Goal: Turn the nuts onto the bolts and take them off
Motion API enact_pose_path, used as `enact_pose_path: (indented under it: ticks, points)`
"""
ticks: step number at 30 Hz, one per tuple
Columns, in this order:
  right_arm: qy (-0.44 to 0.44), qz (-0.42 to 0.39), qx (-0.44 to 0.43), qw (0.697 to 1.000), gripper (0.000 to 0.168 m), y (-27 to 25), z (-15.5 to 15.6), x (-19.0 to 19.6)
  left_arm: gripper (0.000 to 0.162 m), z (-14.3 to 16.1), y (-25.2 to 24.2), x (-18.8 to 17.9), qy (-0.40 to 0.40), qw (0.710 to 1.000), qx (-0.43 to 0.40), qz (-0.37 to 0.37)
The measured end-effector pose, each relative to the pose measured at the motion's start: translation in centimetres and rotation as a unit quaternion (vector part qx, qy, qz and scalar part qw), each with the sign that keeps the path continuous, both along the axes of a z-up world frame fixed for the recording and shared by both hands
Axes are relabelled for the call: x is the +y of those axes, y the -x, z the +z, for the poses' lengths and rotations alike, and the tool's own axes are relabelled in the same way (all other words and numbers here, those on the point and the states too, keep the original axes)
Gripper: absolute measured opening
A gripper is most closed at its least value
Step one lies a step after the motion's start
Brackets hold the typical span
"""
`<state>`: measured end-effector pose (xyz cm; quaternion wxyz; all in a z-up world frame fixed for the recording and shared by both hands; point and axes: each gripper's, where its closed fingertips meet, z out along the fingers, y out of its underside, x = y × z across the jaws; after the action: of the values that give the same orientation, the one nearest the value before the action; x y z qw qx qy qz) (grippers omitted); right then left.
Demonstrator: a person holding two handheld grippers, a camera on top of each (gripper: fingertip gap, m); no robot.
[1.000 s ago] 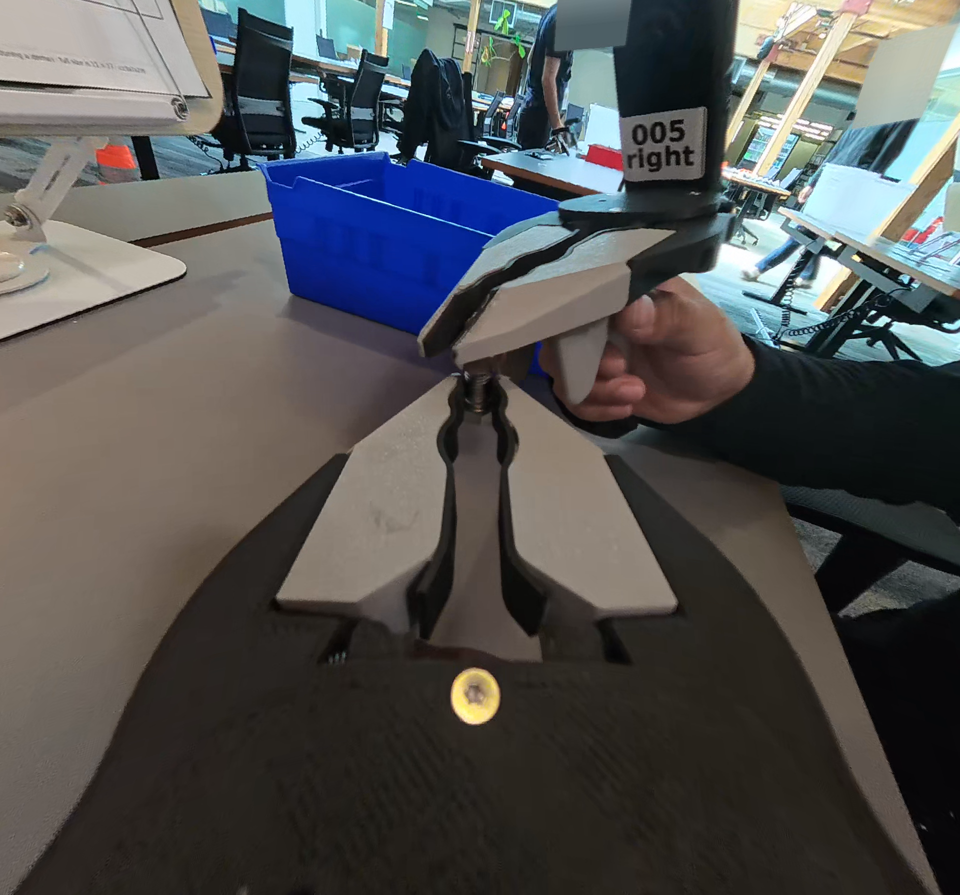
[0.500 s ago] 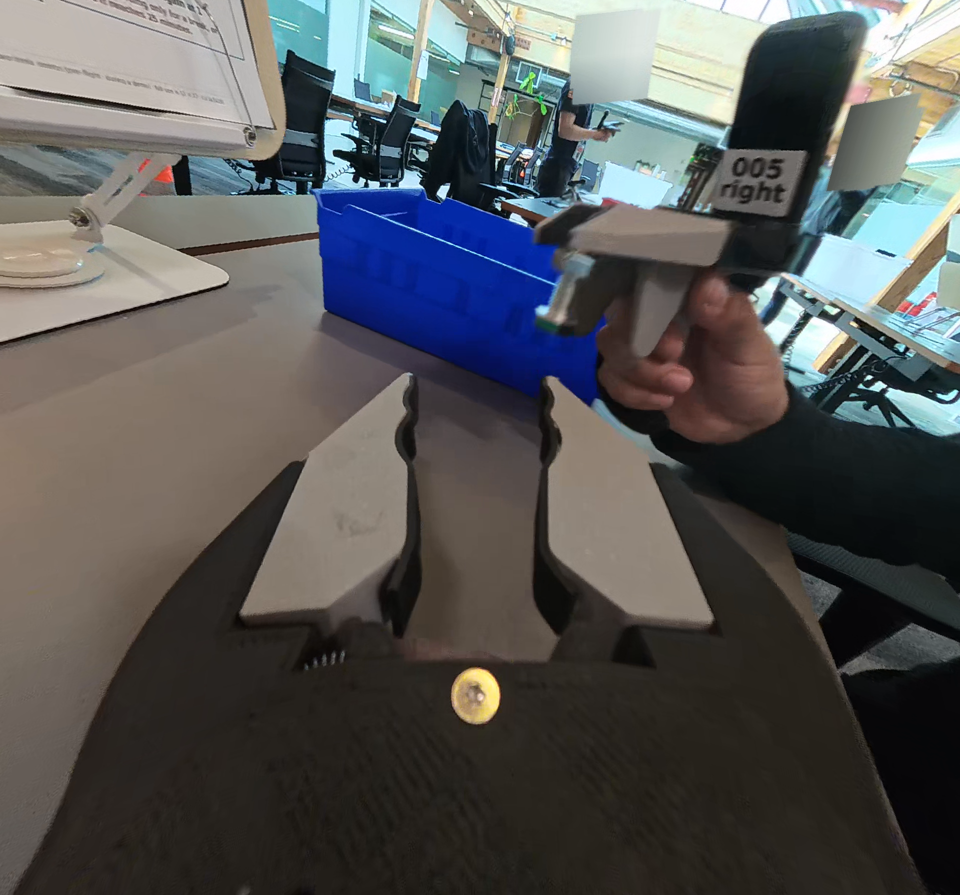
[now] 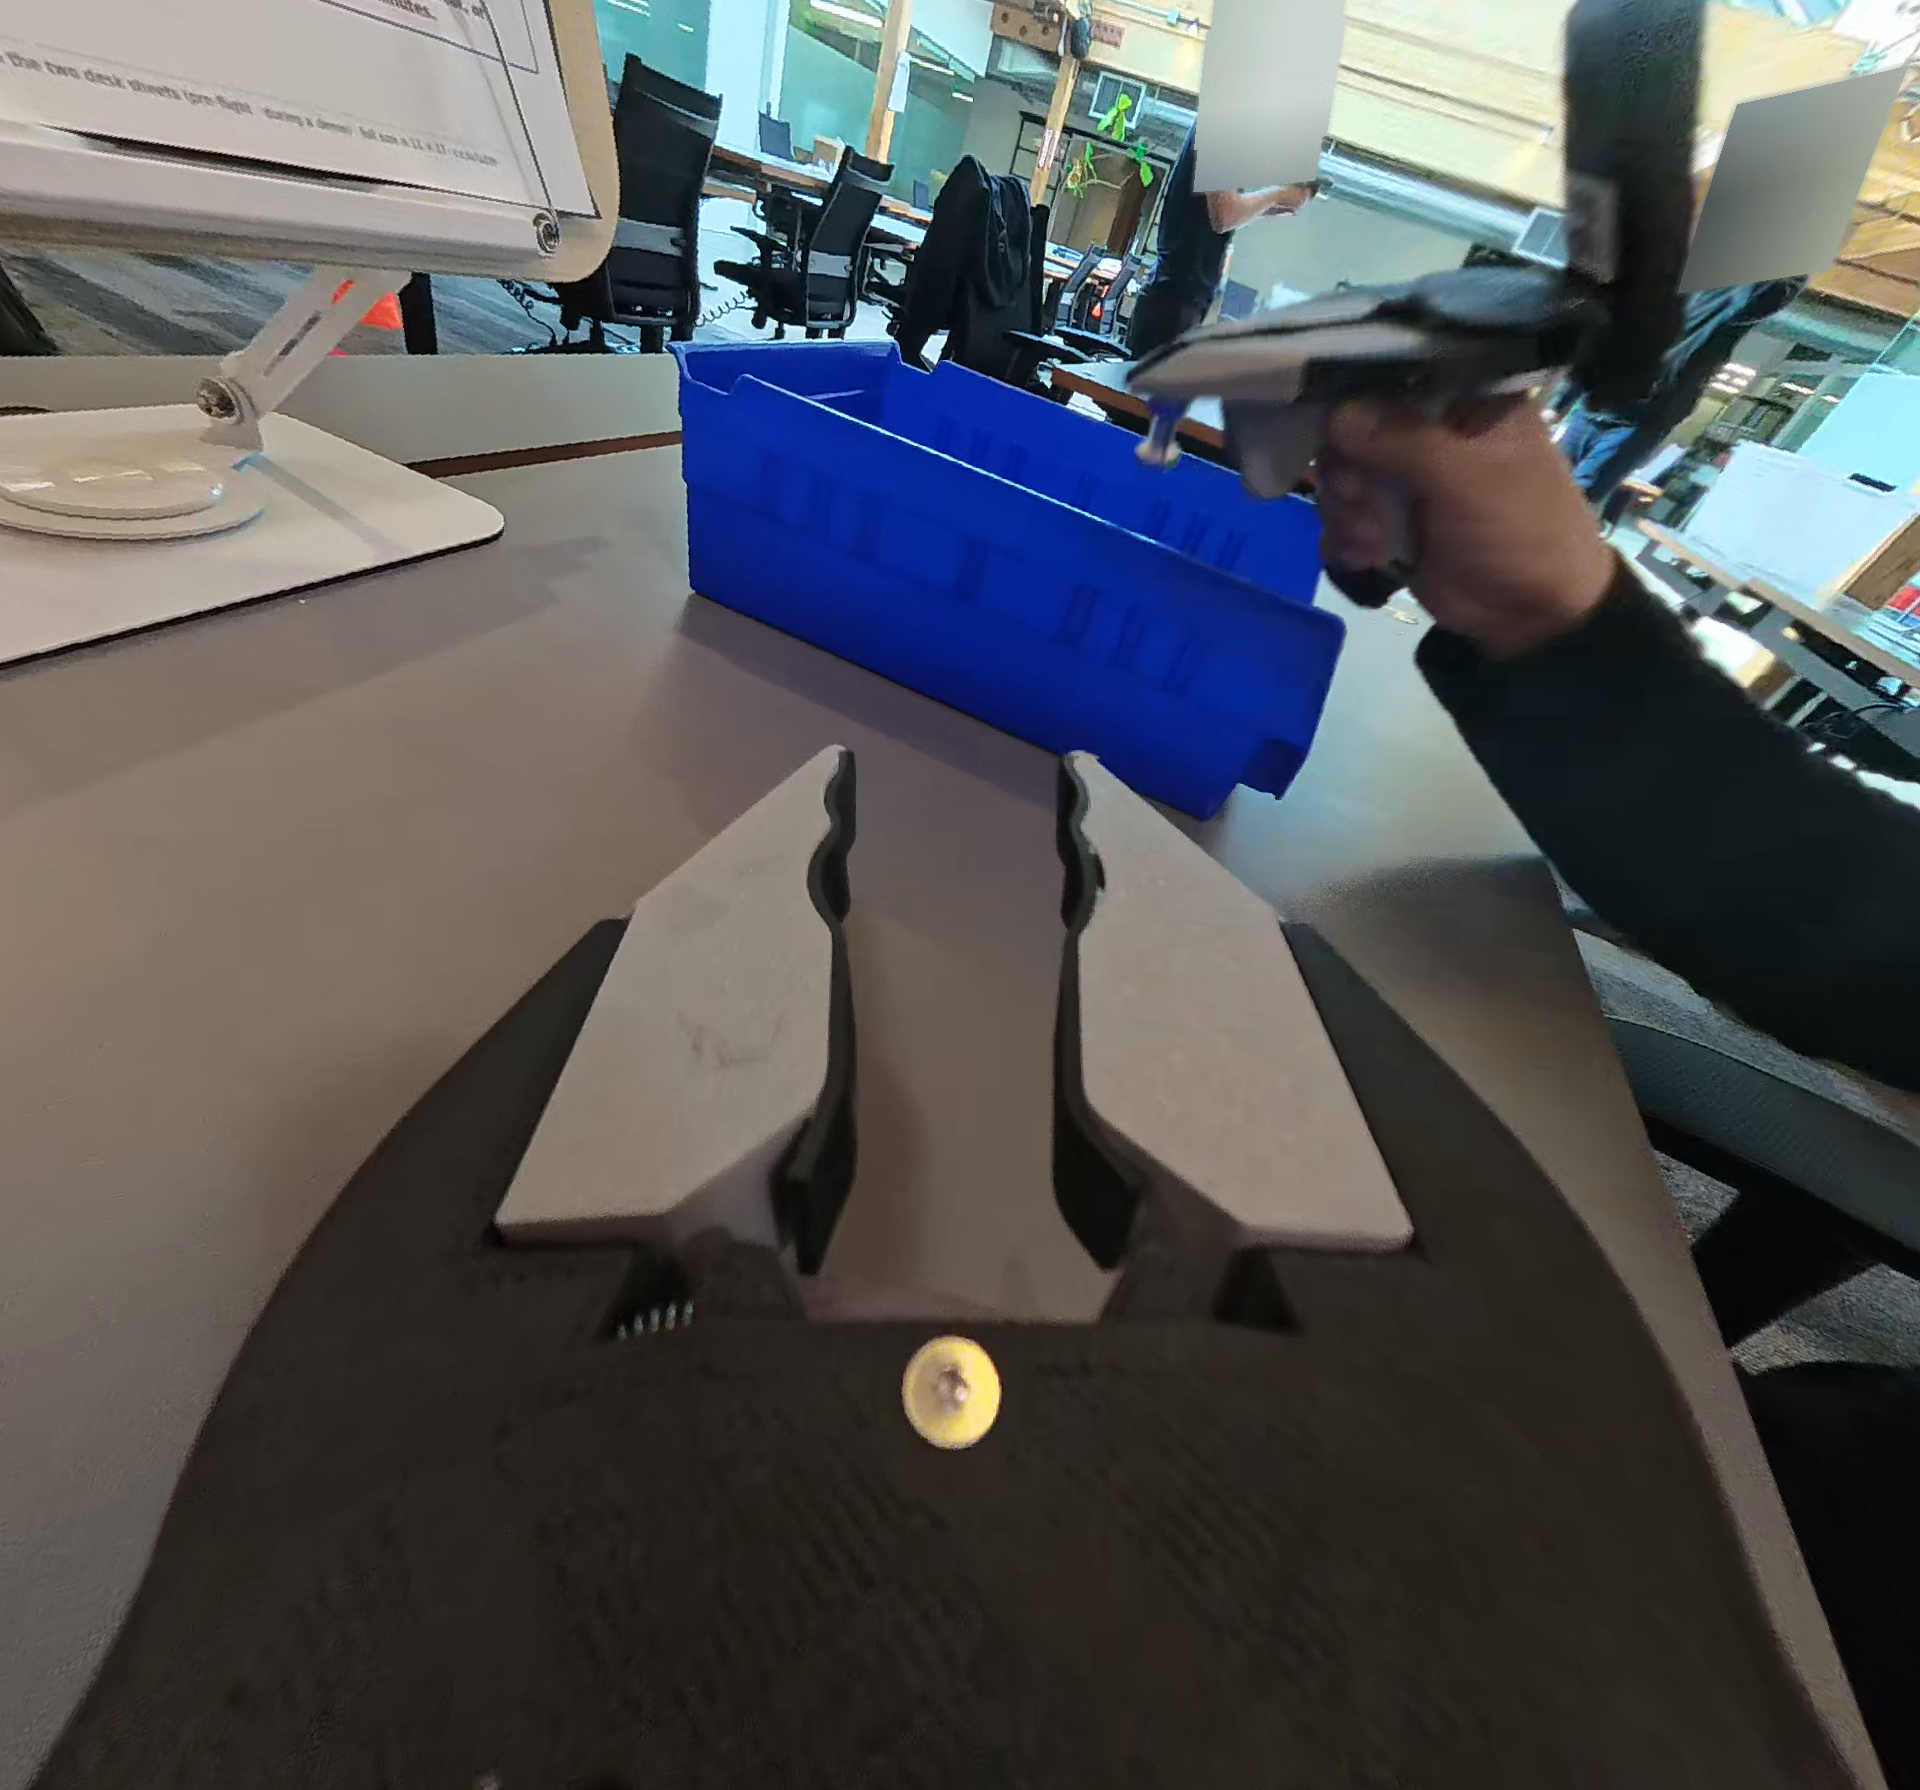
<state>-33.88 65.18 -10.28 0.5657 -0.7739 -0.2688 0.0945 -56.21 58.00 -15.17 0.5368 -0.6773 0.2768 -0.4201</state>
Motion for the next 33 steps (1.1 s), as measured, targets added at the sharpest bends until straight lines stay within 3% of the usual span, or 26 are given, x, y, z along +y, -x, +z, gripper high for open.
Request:
enact_pose_path:
  ticks: [3,5,10,15,21,28,33]
  points:
    - [0.062,-0.025,-0.057,0.996,0.006,-1.3,-4.8,1.6,0.036,0.2,0.2,0.0,-0.003,1.000,-0.006,0.005]
    - [0.073,-0.028,-0.083,0.993,0.001,-1.0,-5.5,1.8,0.036,0.1,0.3,0.1,-0.001,1.000,-0.005,0.008]
    - [-0.001,-0.024,-0.096,0.995,0.023,1.4,-1.0,1.8,0.036,-0.1,0.4,0.4,0.009,1.000,-0.001,0.010]
    - [-0.087,0.135,0.039,0.986,0.018,12.1,5.2,-4.3,0.037,-0.3,0.2,0.2,0.006,1.000,0.010,0.007]
    - [-0.107,0.178,-0.047,0.977,0.000,22.2,-0.9,-6.9,0.036,-0.4,0.5,0.0,-0.009,0.999,0.027,0.027]
    - [-0.129,0.151,0.020,0.980,0.028,22.4,-3.5,-5.5,0.036,-1.0,1.8,1.7,0.033,0.997,0.017,0.073]
    - [-0.040,0.218,0.051,0.974,0.043,23.1,-6.4,-8.5,0.036,-0.9,2.5,1.9,0.032,0.994,0.014,0.106]
